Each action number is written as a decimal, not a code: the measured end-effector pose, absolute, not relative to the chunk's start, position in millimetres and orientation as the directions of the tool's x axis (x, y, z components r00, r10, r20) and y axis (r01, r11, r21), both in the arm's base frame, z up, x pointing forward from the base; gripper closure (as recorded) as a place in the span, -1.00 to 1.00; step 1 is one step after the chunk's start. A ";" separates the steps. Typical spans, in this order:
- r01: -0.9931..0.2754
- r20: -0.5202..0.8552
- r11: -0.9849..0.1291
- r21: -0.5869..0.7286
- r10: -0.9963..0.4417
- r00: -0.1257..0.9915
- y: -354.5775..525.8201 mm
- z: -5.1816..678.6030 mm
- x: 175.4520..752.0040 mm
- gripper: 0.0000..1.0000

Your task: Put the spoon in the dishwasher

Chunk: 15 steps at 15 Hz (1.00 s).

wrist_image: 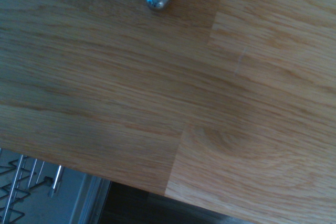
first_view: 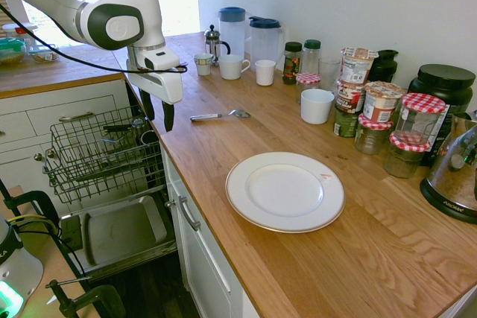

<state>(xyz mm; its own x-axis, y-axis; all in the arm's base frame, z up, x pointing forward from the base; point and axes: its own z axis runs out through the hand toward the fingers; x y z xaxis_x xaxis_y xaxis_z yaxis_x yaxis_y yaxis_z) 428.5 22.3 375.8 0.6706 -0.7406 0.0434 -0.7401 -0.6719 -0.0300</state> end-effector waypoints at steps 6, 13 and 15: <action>-0.824 0.029 -0.561 -0.079 -0.828 0.560 12.7 388.8 450.7 -1.00; -0.960 0.040 -0.199 -0.199 -0.980 0.195 9.9 386.5 555.4 -1.00; -0.975 0.056 -0.102 -0.198 -0.994 0.092 5.3 372.9 581.9 -1.00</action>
<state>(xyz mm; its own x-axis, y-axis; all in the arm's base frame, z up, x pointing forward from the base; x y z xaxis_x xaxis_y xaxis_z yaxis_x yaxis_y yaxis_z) 581.9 5.3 372.9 0.0924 -0.9942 0.0557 -0.9749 -0.1017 -0.1981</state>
